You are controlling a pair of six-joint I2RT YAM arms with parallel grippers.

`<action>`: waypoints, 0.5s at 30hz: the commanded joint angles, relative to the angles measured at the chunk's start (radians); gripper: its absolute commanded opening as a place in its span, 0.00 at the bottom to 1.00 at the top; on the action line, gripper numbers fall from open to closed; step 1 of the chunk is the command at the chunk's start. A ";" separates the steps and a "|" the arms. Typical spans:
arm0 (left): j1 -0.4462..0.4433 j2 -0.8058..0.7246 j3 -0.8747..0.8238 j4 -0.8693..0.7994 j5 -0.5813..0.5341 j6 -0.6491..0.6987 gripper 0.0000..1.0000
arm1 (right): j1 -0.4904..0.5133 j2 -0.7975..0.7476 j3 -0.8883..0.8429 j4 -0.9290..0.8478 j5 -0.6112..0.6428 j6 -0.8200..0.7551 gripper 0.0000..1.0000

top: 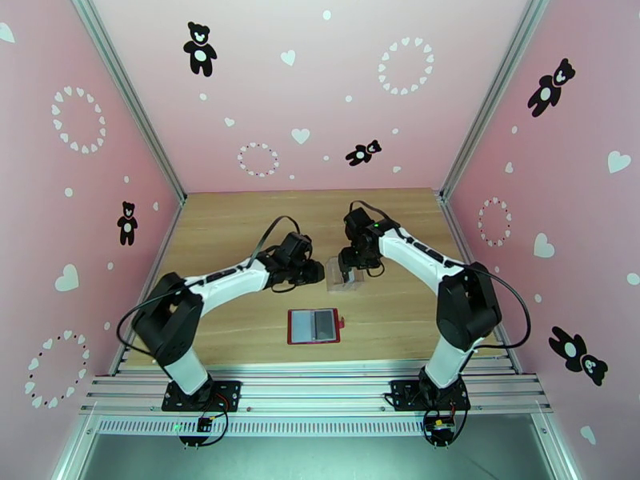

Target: Put the credit cards into the card holder

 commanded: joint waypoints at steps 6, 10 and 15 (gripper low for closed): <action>0.003 0.175 0.143 -0.022 0.048 0.020 0.34 | -0.001 0.043 0.065 -0.078 0.057 -0.029 0.70; 0.003 0.215 0.160 -0.015 0.057 0.017 0.34 | -0.001 0.055 0.072 -0.082 0.063 -0.036 0.72; 0.005 0.245 0.173 -0.008 0.064 0.015 0.33 | -0.001 0.072 0.079 -0.083 0.062 -0.040 0.74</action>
